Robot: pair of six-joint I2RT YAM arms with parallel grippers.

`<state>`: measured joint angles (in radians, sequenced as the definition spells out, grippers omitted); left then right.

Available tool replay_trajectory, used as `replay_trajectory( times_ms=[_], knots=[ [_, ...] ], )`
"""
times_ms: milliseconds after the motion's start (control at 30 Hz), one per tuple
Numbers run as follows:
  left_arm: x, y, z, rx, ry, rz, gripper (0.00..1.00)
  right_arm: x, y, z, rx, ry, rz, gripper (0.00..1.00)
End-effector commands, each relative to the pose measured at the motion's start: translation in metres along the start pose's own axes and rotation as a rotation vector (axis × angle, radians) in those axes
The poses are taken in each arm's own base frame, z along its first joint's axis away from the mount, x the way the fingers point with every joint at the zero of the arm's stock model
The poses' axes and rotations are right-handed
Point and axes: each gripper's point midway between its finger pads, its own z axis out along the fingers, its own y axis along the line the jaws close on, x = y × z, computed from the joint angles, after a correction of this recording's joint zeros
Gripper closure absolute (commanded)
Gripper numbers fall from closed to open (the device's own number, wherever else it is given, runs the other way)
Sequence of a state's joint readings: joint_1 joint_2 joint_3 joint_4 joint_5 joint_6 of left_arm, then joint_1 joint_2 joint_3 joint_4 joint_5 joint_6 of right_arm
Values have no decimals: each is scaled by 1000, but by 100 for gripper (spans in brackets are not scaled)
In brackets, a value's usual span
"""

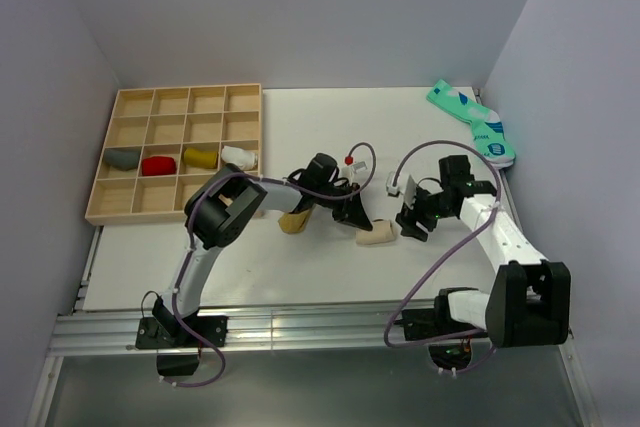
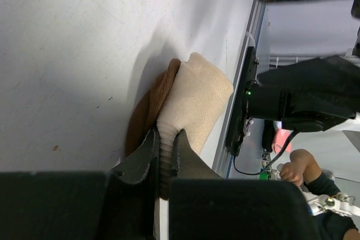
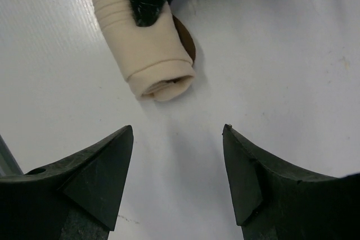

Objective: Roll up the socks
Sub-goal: Roll the sock at the center of the board, then pick up the sock at the center of the board.

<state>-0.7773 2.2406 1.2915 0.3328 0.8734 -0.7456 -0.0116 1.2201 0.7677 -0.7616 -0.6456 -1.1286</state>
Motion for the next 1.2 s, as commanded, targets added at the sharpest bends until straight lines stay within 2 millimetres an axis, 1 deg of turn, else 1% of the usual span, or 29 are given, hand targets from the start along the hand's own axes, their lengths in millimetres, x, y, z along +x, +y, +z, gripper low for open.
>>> replay_trajectory(
  times_ms=[0,200,233,300,333,600,767,900,967,1000,1167],
  knots=[
    [41,49,0,-136,109,-142,100,-13,6,6,23,-16,-145,28],
    [38,54,2,-145,119,-158,100,-16,25,21,9,11,-238,28],
    [39,55,3,-147,122,-160,100,-17,23,23,21,19,-255,28],
    [37,56,3,-145,121,-166,100,-17,27,29,14,31,-276,27],
    [38,59,3,-149,124,-170,100,-19,23,30,31,31,-292,27],
    [35,64,1,-146,121,-181,100,-27,18,42,81,24,-356,27],
    [34,65,1,-145,125,-181,100,-27,22,49,68,39,-381,27],
    [32,66,0,-142,126,-183,100,-22,24,58,56,70,-395,27],
    [31,66,0,-144,126,-182,100,-23,25,60,55,79,-408,27],
    [31,67,0,-144,126,-182,100,-20,25,63,45,94,-408,27],
    [26,69,-1,-141,124,-186,99,-16,22,70,38,137,-416,27]
  ],
)
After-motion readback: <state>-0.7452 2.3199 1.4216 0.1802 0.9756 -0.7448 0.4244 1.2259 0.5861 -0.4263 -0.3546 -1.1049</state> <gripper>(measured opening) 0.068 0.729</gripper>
